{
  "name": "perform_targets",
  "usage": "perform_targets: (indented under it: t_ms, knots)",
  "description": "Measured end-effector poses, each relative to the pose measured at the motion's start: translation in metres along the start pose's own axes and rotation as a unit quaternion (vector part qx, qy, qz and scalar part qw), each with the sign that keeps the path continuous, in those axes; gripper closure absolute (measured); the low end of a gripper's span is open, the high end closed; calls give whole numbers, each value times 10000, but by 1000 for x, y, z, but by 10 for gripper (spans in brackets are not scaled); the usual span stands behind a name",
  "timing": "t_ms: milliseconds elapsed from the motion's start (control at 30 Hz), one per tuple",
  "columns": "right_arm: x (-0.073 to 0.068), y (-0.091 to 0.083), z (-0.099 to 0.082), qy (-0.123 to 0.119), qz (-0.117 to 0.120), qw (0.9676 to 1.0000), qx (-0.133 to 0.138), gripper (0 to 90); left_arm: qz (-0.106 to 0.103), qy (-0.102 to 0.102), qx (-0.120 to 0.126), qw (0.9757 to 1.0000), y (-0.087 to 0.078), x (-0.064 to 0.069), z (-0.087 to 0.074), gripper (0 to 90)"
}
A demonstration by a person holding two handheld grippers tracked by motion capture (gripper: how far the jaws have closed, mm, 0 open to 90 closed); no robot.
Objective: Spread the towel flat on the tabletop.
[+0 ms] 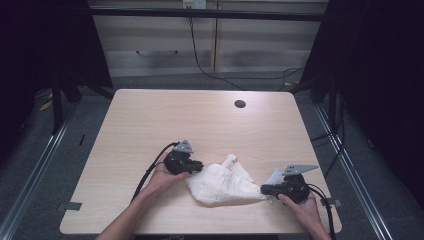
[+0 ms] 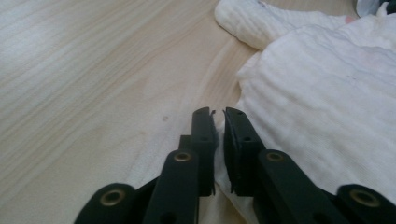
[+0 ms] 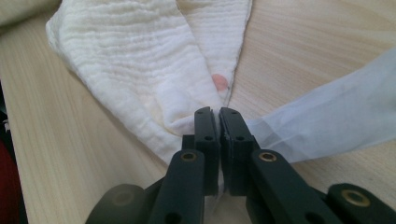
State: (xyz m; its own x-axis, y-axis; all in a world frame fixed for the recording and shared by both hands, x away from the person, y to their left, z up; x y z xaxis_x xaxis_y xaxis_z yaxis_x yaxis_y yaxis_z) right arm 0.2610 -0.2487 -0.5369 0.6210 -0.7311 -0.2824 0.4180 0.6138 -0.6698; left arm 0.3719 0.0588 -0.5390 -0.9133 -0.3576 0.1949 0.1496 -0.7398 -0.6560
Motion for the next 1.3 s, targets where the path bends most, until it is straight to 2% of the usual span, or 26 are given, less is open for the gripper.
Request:
perform_targets:
  t_ms: [167,300,400,500,600,800,967,1067,1100,1133,1300]
  knots:
    - [0,0,0,-8,-7,10000,0,864,40,7,9,10000,0,2,-1,876]
    - [0,0,0,-17,-26,10000,10,864,-91,-269,155,9995,-1,-2,-3,881]
    - [-1,-1,1,-6,-13,10000,25,864,-160,-396,255,9988,-5,-5,-2,882]
    - [0,-3,2,17,2,10000,91,864,-211,-511,428,9976,-11,-7,0,882]
    - [0,-4,3,11,-18,9999,120,864,-205,-512,523,9971,-18,-8,2,882]
    - [-1,-13,11,20,-33,9992,396,865,-294,-605,841,9942,-35,-8,8,883]
    - [-3,-26,26,-26,-45,9974,724,866,-313,-590,1005,9927,-50,-7,9,882]
    - [-3,-33,37,-83,-68,9964,846,866,-299,-581,1173,9909,-60,-8,12,882]
    - [-3,-36,44,-134,-75,9957,913,866,-301,-599,1253,9898,-65,-9,14,882]
    - [-3,-36,44,-134,-75,9957,913,866,-297,-641,1358,9882,-69,-10,15,882]
    - [-8,-45,66,-302,-102,9940,1046,866,-198,-618,1626,9846,-90,-13,21,883]
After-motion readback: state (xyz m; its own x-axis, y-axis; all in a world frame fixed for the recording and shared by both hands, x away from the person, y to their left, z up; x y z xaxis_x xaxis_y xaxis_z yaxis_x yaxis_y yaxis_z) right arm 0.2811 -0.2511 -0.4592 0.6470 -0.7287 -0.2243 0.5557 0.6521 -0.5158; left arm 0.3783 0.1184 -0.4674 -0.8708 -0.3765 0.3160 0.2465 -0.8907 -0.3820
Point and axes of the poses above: each handheld gripper's, and its own axes: y roughly forward along the jaws, z roughly out of its top, x roughly to its right, the point moved 5 cm from there along y, roughly forward along the jaws, and after that the axes turned 3 degrees about -z, right-handed, at the moved point
